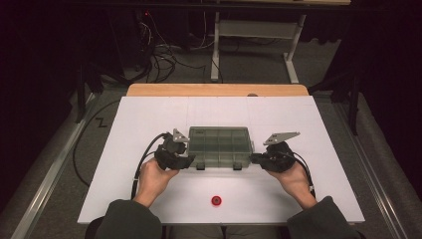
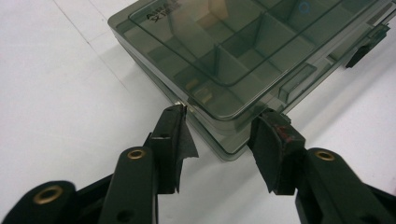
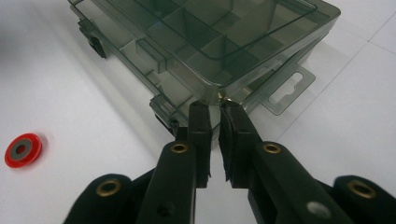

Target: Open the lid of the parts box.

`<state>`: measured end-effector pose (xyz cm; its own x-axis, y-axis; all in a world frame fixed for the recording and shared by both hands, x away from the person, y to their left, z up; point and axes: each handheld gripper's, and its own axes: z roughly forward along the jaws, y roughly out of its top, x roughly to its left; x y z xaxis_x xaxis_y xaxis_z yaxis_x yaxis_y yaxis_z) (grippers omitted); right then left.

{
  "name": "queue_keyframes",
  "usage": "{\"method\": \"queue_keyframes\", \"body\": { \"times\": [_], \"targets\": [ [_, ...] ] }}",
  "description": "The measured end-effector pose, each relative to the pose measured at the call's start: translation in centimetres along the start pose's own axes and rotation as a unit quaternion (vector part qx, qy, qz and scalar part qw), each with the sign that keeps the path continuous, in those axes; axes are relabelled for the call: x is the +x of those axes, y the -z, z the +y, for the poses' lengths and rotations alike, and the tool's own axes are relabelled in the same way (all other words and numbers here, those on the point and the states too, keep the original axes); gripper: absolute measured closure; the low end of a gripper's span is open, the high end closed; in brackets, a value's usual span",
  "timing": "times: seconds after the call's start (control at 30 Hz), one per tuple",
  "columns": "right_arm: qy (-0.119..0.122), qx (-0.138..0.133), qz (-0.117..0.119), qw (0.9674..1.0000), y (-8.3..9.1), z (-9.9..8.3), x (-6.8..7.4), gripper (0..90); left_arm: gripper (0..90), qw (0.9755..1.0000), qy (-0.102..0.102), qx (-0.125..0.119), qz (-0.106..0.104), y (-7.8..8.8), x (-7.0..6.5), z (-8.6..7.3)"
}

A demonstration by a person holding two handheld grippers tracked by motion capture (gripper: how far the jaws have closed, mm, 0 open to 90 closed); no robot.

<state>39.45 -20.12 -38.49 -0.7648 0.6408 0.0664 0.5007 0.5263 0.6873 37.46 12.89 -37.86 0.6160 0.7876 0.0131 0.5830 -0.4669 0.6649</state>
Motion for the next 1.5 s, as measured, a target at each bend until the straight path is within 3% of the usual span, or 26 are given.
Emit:
{"method": "queue_keyframes", "body": {
  "times": [0.37, 0.6, 0.77, 1.5],
  "targets": [
    [-0.029, -0.015, -0.008, 0.9994, -0.1, 0.1, -0.6, 74.8, 47.2, 0.9999, 0.003, -0.015, 0.008, 0.1, 0.3, 0.2],
    [-0.043, -0.011, -0.015, 0.9989, -0.5, 0.6, -1.0, 74.6, 44.3, 0.9994, 0.004, -0.030, 0.017, 0.5, 0.3, 0.6],
    [-0.052, -0.009, -0.019, 0.9984, -0.7, 1.0, -1.5, 74.6, 43.2, 0.9991, 0.017, -0.039, -0.004, 0.9, 0.8, 0.9],
    [-0.072, 0.018, -0.039, 0.9965, -2.3, 3.0, -2.5, 73.9, 42.0, 0.9972, 0.035, -0.066, -0.005, 1.4, 1.6, 2.4]
  ]
}}
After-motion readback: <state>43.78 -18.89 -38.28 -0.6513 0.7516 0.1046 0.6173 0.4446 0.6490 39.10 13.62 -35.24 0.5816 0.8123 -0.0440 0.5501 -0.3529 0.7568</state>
